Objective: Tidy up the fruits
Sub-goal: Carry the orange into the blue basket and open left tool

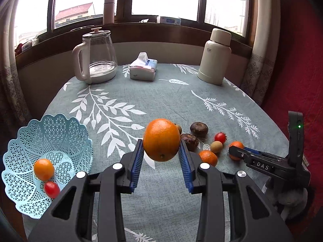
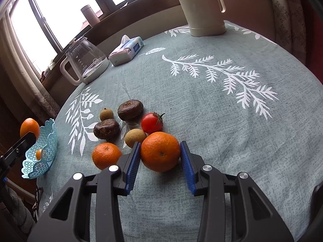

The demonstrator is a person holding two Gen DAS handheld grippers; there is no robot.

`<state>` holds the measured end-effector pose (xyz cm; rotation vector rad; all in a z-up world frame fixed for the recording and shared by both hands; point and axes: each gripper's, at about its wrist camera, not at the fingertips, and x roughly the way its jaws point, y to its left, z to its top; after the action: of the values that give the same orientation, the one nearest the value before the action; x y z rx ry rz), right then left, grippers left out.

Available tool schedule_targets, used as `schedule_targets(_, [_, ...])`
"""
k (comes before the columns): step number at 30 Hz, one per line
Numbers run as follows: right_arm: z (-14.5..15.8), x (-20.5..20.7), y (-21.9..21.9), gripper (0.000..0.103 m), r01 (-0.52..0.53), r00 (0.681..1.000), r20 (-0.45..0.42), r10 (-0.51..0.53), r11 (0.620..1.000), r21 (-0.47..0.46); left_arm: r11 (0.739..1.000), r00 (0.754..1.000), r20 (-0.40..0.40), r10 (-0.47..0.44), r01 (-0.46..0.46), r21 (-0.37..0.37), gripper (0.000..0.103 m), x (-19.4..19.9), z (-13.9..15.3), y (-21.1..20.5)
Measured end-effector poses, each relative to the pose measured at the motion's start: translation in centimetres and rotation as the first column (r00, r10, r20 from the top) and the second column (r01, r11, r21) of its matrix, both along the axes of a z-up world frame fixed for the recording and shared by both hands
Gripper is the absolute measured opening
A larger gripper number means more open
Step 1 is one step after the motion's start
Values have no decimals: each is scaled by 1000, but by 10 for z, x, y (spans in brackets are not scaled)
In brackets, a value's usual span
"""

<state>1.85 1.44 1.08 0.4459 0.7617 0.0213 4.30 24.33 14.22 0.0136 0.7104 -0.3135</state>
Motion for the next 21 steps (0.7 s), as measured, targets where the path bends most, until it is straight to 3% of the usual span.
schedule_targets(11, [2,-3,-4,40,7,1000,11,-7,1000,18,982,981,50,190,-190,0,36,2,20,75])
schedule_targets(21, [2,-3,-3,40,12,1000,15,-12,1000,10,918,918,31,396,-395,-43,36,-21,13,163])
